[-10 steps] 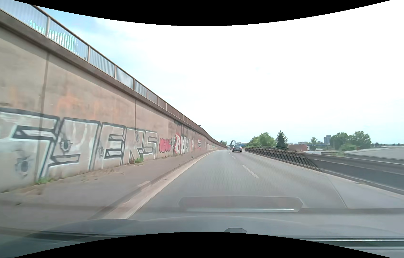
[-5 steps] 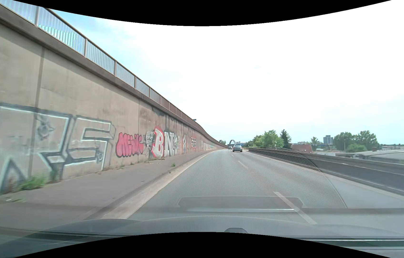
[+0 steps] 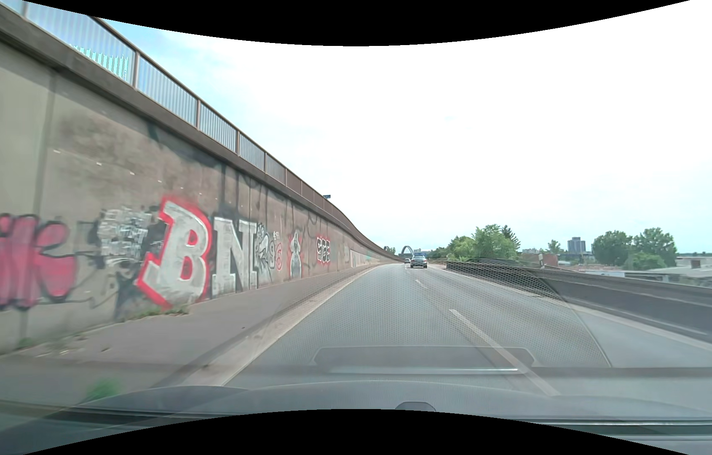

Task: Follow the waypoints while adhering to traffic rules and regulations

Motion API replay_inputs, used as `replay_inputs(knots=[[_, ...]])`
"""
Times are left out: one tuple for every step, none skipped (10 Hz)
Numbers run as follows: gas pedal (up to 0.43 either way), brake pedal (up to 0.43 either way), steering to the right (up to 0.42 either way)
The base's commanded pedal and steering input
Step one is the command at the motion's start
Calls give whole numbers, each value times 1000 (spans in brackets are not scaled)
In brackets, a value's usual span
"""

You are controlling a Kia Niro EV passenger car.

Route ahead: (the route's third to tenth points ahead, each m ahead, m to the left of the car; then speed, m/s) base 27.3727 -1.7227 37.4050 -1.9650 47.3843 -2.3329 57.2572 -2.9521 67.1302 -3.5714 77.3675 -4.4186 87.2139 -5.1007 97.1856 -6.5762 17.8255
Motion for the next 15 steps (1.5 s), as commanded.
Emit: replay_inputs(knots=[[319,0,4],[319,0,4],[319,0,4],[319,0,4],[319,0,4],[319,0,4],[311,0,4],[311,0,4],[311,0,4],[311,0,6],[311,0,7],[311,0,7],[311,0,7],[311,0,6],[311,0,6]])
